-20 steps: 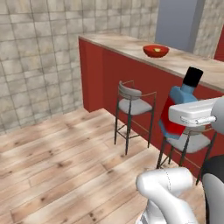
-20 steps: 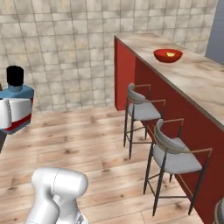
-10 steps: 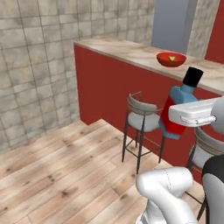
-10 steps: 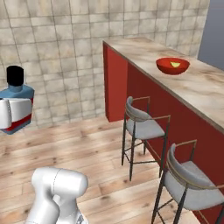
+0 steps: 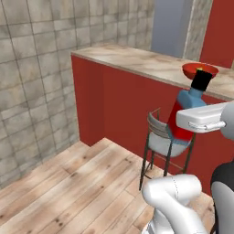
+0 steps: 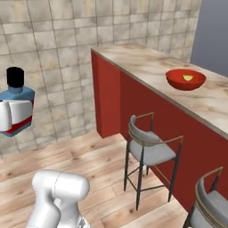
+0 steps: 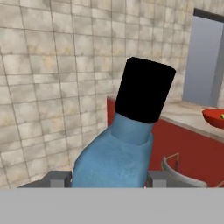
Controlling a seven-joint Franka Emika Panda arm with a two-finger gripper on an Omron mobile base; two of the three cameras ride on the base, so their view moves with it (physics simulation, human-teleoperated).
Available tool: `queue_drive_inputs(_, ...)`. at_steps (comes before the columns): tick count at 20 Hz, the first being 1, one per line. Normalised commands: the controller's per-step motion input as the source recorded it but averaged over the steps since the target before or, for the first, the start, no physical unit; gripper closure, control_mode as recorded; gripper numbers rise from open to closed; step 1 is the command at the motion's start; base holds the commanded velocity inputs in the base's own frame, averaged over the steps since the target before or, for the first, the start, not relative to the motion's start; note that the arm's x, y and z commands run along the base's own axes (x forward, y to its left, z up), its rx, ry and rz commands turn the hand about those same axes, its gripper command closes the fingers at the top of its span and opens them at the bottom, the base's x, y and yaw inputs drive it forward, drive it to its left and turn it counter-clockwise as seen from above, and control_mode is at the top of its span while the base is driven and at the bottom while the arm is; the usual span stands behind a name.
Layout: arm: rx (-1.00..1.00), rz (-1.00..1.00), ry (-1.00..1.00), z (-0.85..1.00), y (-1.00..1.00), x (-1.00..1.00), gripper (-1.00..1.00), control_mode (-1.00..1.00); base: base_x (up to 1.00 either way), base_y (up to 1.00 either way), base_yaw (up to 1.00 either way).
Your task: There is a bowl on the dining counter. Grab a lemon wedge from the fridge and place it in the bowl. Then get the liquor bottle and glass cup from the cabinet and place them next to the bowl.
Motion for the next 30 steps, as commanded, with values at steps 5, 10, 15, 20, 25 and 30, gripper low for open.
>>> queue_drive_inputs(5, 0.00, 0.00, 0.00, 0.00, 0.00, 0.00, 1.00, 1.00, 1.00, 0.25, -0.33)
queue_drive_inputs(10, 0.00, 0.00, 0.00, 0.00, 0.00, 0.00, 1.00, 1.00, 0.94, 0.13, -0.42)
queue_drive_inputs(15, 0.00, 0.00, 0.00, 0.00, 0.00, 0.00, 1.00, 1.00, 0.81, 0.05, -0.48)
queue_drive_inputs(20, 0.00, 0.00, 0.00, 0.00, 0.00, 0.00, 1.00, 1.00, 0.74, 0.10, -0.47)
queue_drive_inputs(25, 0.00, 0.00, 0.00, 0.00, 0.00, 0.00, 1.00, 1.00, 0.67, 0.09, -0.48)
queue_drive_inputs(30, 0.00, 0.00, 0.00, 0.00, 0.00, 0.00, 1.00, 1.00, 0.55, 0.16, -0.50)
